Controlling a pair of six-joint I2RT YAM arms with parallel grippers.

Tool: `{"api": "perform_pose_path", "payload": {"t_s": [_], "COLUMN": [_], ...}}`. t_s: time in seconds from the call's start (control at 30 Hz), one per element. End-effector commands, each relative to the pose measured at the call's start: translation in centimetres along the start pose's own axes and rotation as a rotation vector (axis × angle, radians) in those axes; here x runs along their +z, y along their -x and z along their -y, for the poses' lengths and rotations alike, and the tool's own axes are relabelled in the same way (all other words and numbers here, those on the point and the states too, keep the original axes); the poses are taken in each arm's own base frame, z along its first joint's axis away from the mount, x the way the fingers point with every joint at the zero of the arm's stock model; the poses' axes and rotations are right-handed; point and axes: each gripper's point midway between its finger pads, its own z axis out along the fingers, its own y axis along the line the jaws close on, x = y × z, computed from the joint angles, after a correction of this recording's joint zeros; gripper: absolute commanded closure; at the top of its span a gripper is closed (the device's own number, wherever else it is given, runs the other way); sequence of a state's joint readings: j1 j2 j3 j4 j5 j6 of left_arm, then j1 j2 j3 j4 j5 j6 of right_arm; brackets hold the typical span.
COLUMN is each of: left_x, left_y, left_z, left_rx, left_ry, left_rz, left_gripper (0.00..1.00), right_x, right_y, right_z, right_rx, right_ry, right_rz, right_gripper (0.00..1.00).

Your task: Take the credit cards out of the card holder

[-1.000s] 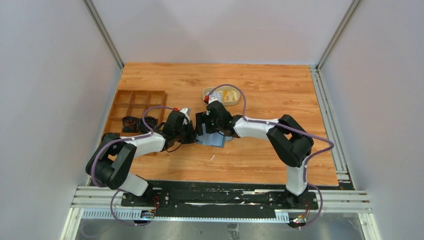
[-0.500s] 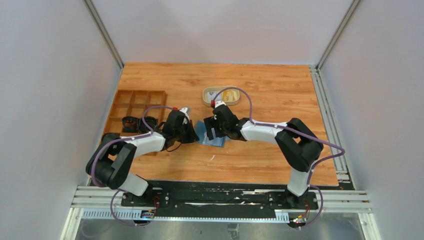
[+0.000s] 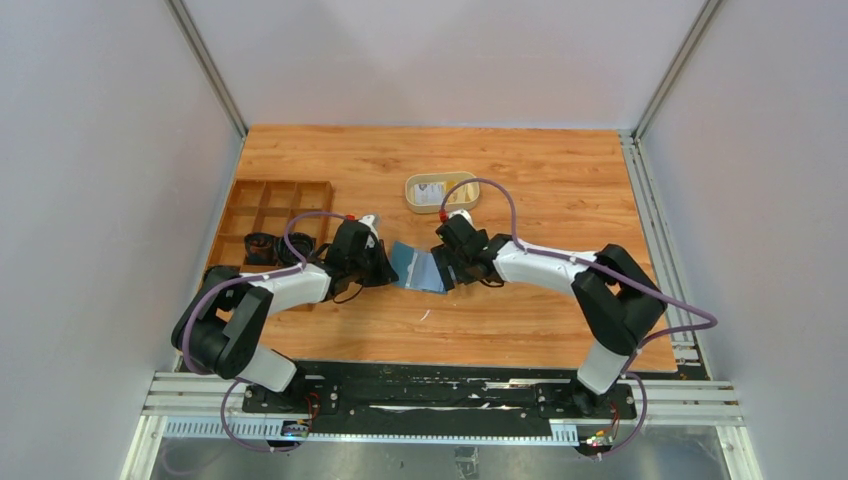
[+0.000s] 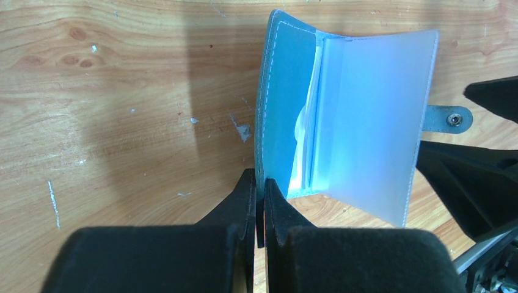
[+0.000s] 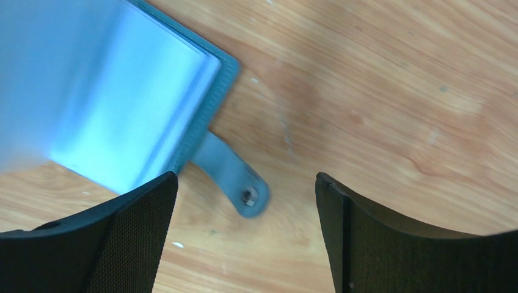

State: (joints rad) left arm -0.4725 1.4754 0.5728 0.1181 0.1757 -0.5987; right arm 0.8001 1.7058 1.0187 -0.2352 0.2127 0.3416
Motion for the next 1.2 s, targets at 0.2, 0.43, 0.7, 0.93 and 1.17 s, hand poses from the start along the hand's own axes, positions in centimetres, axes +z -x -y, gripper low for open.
{"api": "perform_pose_path", "payload": {"t_s": [0.2,0.43,0.7,0.93,1.17], "left_x": [0.2,0.3,0.0,0.0,1.0], "left_y": [-1.8,-1.9,-1.7,-2.6,-4.3], "left_z": [-3.7,-3.6,-3.5,-3.9,-5.3], "left_rx": [-0.005,-0.01,-0.009,-0.011,-0.028], "left_ry": [0.144,0.137,0.132,0.136,0.176], "left_rz": [-0.037,-0.037,-0.026,-0.046,-0.096], "left_gripper": [1.0,1.0,1.0,1.0,1.0], "right_x": [-7.8,-11.7,-8.5,-4.9,-2.4], "right_y": [5.3,12.1,13.1,11.3,9.7], "right_z": [3.3,-0.9,-7.6,-10.1,-11.5], "right_rx": [-0.056,0.014,0.101,0.369,0.469], "right_ry": [-0.083,0.144,0.431,0.698,0.795], "right_rz": [0.148,0.37,0.311,0.204,0.137], "right_gripper": [0.12,0.13,0.18,0.24,0.24]}}
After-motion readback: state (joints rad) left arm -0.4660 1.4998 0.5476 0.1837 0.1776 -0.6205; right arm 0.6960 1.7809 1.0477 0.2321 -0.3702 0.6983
